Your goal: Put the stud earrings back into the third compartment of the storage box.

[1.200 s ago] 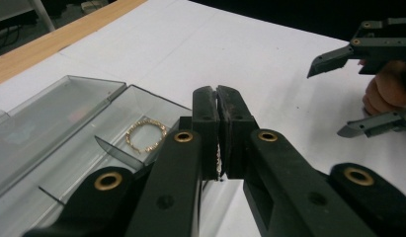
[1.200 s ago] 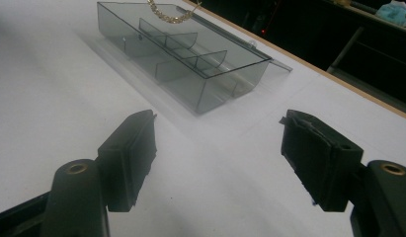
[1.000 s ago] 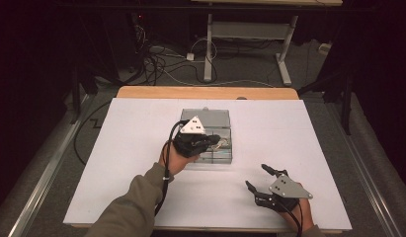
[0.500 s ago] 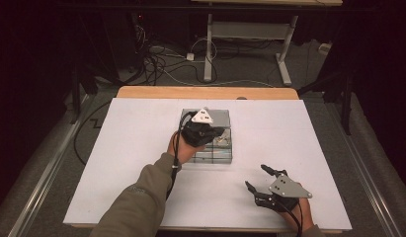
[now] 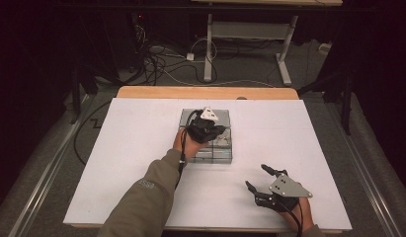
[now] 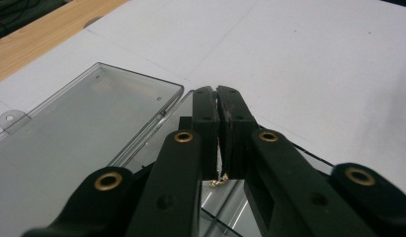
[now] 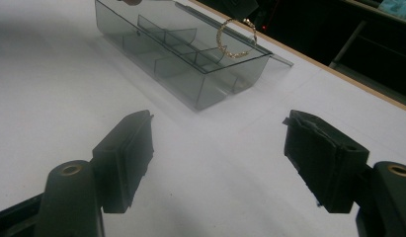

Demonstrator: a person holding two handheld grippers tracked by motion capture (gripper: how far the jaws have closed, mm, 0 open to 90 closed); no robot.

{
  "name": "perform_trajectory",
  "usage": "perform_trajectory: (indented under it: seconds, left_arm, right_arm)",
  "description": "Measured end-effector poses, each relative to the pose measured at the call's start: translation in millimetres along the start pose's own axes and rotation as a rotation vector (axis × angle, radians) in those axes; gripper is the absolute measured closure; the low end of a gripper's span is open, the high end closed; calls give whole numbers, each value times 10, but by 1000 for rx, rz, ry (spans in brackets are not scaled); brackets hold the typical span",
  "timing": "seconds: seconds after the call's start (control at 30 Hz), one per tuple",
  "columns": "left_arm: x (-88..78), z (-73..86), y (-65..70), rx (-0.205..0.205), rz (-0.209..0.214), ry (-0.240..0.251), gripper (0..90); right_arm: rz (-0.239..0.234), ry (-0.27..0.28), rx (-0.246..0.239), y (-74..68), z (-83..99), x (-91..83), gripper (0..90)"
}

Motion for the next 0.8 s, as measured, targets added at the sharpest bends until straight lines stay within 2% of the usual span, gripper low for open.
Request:
perform_trajectory:
  seconds: [0.17, 0.33, 0.43, 0.8]
  left_arm:
    - [36, 23, -19, 1, -10, -16, 846]
    - [66, 27, -38, 3, -71, -22, 843]
    - [66, 28, -43, -1, -82, -22, 819]
    - [-120, -34, -12, 29, -110, 31, 781]
  right_arm:
    - [-2, 0, -6, -11, -8, -5, 277]
    - [-2, -4, -5, -3, -1, -1, 277]
    - [6, -2, -6, 0, -2, -7, 277]
    - [28, 10, 3, 17, -9, -29, 277]
Point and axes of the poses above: each handheld gripper's, and its own axes: x roughly forward along the jaws, z roughly out of its underside, y roughly to its right, the point moved 4 cm from there along x, roughly forward along the jaws, and after that the axes turned 15 degrees about -z, right-handed, at the moved point
